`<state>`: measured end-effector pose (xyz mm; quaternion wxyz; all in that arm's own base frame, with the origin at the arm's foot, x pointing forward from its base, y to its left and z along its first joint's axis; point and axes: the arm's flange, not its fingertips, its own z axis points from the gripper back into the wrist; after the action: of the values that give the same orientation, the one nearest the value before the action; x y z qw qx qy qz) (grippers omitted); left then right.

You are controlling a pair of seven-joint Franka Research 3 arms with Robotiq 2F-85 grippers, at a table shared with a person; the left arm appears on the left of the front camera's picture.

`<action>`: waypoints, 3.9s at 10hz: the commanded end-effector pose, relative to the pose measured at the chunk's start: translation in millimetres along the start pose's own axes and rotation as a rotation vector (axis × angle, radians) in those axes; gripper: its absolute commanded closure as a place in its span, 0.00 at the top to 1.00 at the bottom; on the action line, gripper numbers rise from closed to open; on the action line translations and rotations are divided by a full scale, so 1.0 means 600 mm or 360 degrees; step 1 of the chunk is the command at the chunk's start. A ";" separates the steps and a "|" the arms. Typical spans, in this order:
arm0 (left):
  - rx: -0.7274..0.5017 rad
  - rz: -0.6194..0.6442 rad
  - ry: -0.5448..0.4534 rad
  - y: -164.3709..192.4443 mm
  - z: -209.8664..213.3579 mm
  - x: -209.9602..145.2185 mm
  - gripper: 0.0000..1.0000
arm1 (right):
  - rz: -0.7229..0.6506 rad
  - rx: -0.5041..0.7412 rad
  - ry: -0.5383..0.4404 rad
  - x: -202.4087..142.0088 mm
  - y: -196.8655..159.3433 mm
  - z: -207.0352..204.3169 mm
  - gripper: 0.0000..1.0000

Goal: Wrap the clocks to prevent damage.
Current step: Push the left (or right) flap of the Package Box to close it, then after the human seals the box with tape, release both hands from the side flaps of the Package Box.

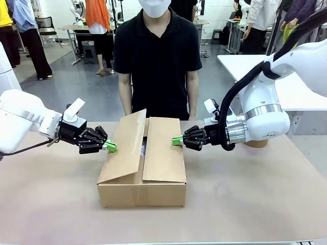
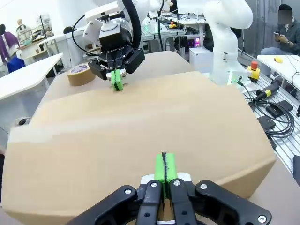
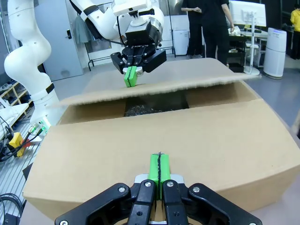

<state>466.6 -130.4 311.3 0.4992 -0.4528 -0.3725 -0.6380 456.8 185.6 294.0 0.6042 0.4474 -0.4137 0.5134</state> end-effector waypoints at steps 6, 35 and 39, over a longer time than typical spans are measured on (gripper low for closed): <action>0.0153 -0.0032 0.0098 0.046 0.002 -0.016 0.00 | -0.0014 -0.0003 0.0010 -0.005 0.001 -0.003 0.01; 0.0089 -0.0006 0.0065 0.036 0.008 -0.011 0.00 | -0.0014 -0.0003 0.0010 -0.005 0.001 -0.003 0.01; 0.0089 -0.0006 0.0065 0.036 0.008 -0.011 0.00 | -0.0014 -0.0003 0.0010 -0.005 0.001 -0.003 0.01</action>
<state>489.1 -129.2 309.0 0.5144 -0.4293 -0.3819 -0.6365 456.7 185.8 294.1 0.6038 0.4479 -0.4138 0.5134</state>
